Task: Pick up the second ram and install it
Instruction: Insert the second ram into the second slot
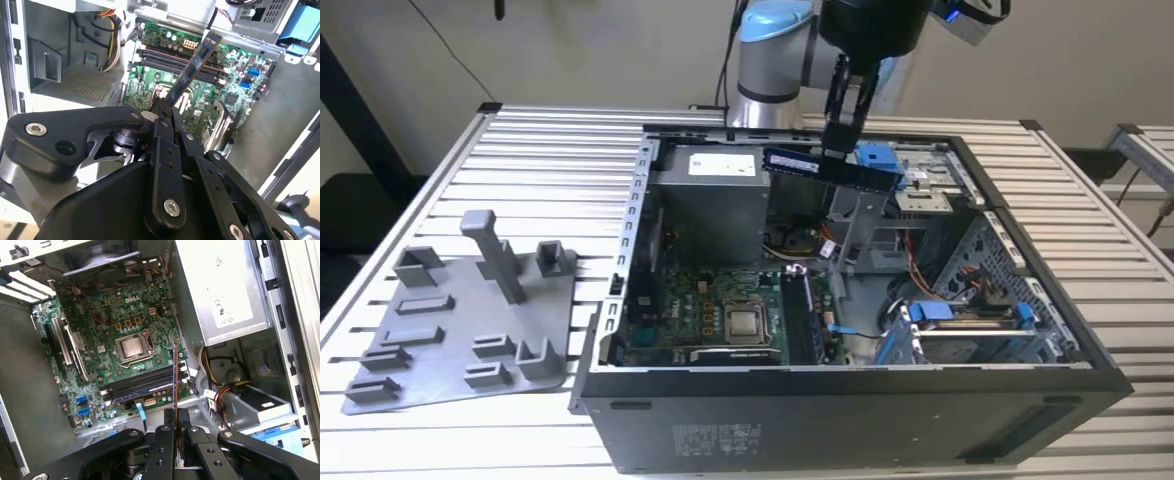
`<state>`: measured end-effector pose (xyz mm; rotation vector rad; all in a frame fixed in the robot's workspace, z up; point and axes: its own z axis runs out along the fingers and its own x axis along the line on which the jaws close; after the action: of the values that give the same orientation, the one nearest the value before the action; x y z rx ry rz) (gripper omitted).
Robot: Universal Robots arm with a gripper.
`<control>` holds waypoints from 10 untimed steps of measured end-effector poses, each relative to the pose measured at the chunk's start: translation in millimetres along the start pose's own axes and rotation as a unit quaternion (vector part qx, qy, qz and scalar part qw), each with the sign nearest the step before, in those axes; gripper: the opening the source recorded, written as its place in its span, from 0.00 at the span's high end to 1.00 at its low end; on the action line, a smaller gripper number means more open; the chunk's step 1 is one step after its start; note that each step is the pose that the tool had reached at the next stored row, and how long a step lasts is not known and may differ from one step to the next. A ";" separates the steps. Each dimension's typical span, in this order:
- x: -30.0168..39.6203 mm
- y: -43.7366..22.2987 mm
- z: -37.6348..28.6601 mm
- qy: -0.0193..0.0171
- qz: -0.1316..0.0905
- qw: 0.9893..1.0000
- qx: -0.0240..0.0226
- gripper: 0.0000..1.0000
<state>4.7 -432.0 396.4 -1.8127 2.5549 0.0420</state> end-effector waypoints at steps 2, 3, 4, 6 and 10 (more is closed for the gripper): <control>0.0 0.0 0.1 0.000 0.017 1.000 0.000 0.86; 0.0 0.0 0.1 0.000 0.026 1.000 0.001 0.86; 0.0 0.0 0.1 -0.001 0.034 0.999 0.001 0.86; 0.0 0.0 0.2 -0.001 0.052 0.999 0.001 0.86; 0.0 0.0 0.5 -0.001 0.088 0.996 0.002 0.86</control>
<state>4.7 -432.0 395.9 -1.5802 2.7024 0.0405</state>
